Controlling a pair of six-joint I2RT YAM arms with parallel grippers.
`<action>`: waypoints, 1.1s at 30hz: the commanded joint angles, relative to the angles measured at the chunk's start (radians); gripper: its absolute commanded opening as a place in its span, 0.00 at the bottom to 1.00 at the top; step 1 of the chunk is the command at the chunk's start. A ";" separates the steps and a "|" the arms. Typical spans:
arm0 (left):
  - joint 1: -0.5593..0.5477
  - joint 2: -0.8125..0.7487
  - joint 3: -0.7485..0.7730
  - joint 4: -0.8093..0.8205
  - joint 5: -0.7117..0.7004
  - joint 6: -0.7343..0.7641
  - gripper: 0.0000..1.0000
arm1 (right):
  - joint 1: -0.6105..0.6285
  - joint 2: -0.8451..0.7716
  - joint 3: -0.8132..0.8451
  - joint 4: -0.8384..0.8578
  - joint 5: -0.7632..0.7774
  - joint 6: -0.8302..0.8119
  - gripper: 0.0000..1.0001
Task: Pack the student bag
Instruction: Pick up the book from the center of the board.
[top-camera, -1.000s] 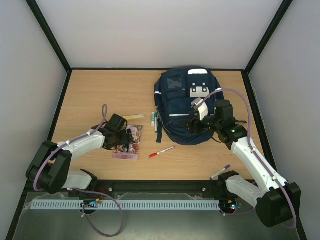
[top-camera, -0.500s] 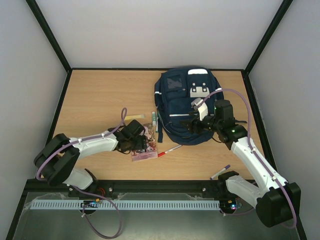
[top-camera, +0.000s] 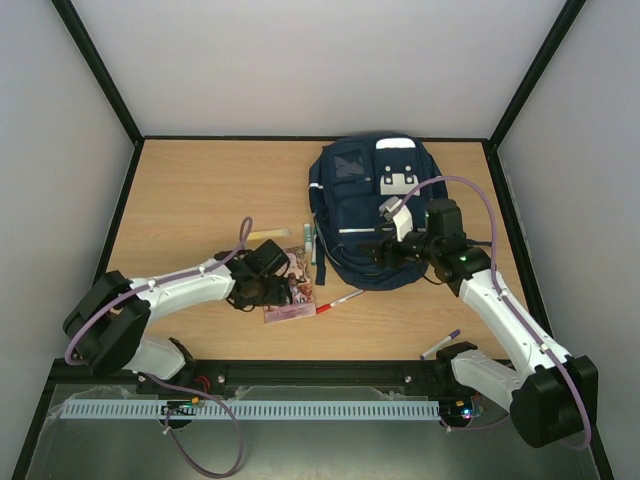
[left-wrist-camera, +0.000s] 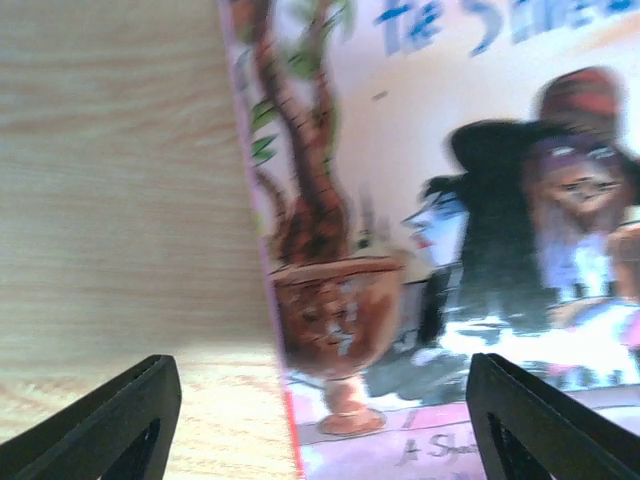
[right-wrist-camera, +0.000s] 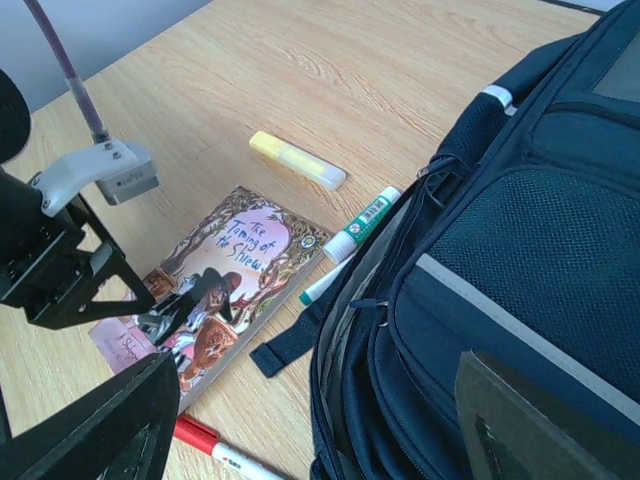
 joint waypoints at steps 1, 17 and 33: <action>-0.003 -0.014 0.073 0.071 0.031 0.081 0.76 | -0.003 0.017 -0.008 -0.024 -0.030 -0.011 0.76; -0.011 0.288 0.240 0.246 0.158 0.179 0.25 | -0.003 0.032 -0.010 -0.024 -0.001 -0.019 0.76; 0.043 0.258 0.050 0.234 0.098 0.079 0.23 | -0.002 0.055 -0.004 -0.031 -0.025 -0.022 0.76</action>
